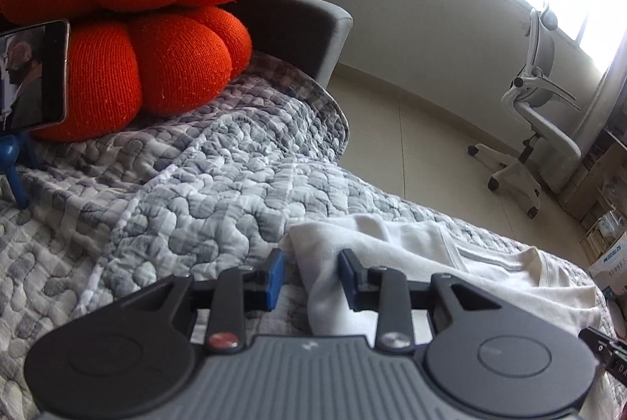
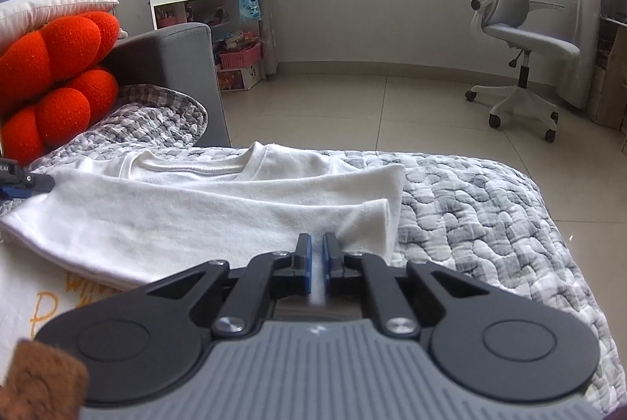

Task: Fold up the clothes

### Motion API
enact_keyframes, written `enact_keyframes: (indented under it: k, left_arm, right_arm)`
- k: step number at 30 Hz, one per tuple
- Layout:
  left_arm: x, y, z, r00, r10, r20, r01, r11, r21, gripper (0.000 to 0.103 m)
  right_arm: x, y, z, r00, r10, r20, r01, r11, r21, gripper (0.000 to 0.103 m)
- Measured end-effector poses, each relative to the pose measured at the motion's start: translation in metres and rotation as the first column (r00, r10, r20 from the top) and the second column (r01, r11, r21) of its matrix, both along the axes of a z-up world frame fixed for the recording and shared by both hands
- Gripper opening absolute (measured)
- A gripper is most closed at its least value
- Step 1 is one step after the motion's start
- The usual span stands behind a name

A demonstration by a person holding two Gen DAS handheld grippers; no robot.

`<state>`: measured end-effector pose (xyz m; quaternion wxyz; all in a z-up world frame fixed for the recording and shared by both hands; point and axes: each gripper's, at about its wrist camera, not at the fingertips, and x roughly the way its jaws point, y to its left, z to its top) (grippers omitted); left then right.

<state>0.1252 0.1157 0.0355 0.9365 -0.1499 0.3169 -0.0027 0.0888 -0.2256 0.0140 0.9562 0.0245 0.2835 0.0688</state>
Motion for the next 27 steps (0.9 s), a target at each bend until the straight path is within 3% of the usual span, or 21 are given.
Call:
enact_keyframes:
  k: [3, 7, 13, 20, 27]
  left_arm:
    - [-0.002, 0.002, 0.004, 1.000, 0.013, 0.018, -0.013, 1.000, -0.006, 0.032]
    - [0.005, -0.003, -0.005, 1.000, 0.011, -0.020, -0.010, 0.999, 0.043, 0.033]
    - [0.008, 0.000, 0.003, 0.999, 0.040, 0.002, -0.040, 0.999, 0.017, 0.031]
    - [0.009, -0.005, -0.006, 0.999, 0.027, -0.033, -0.025, 0.997, 0.078, 0.032]
    - [-0.009, -0.010, 0.022, 0.999, 0.031, 0.018, -0.032, 0.996, 0.077, 0.032]
  right_arm:
    - [-0.001, -0.003, 0.000, 1.000, -0.002, 0.005, 0.001, 1.000, 0.024, 0.008]
    - [-0.002, -0.001, -0.001, 1.000, -0.004, 0.011, 0.003, 1.000, 0.018, 0.008]
    - [-0.002, 0.000, -0.002, 1.000, -0.005, 0.015, 0.005, 1.000, 0.018, 0.008]
    - [-0.001, -0.008, -0.003, 1.000, -0.003, 0.010, 0.002, 0.997, 0.073, 0.008]
    - [-0.002, -0.024, -0.002, 1.000, 0.001, -0.009, 0.001, 0.982, 0.189, 0.008]
